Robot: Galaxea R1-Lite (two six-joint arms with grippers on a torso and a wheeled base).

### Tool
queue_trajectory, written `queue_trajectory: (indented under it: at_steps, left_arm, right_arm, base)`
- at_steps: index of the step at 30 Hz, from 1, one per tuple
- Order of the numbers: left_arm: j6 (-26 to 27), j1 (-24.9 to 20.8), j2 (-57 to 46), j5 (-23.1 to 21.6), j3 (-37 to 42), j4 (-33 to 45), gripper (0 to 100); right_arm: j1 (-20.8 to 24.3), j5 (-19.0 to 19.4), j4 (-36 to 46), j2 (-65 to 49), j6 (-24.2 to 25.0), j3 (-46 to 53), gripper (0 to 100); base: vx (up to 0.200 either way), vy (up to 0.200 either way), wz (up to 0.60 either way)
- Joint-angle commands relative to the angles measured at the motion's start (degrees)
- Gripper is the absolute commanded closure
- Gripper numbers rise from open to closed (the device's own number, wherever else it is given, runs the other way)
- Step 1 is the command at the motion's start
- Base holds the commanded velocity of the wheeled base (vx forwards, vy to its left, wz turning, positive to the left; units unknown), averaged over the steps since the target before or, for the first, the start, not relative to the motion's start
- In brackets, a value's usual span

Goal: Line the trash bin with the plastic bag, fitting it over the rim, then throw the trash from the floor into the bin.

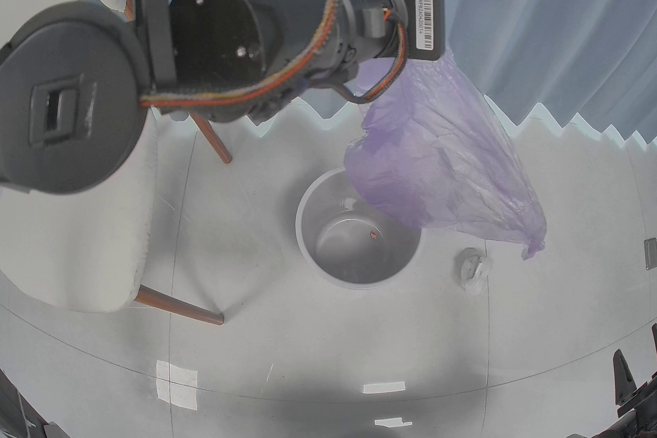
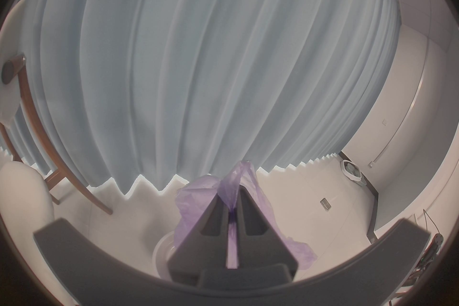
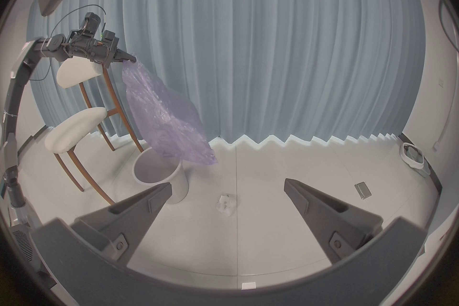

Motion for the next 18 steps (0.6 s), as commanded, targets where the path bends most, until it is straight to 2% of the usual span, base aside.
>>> queue_trajectory:
  at_steps: [1,18]
  left_arm:
    - [-0.2,0.6,-0.2,0.0,0.8,0.0,100]
    - [-1.5,-1.6,2.8,0.8,3.9,-0.2,100]
  right_arm:
    - [0.0,0.0,0.0,-0.8,0.0,1.0,0]
    - [0.0,0.0,0.0,-0.8,0.0,1.0,0]
  base:
    - [0.000,0.000,0.00]
    - [0.000,0.000,0.00]
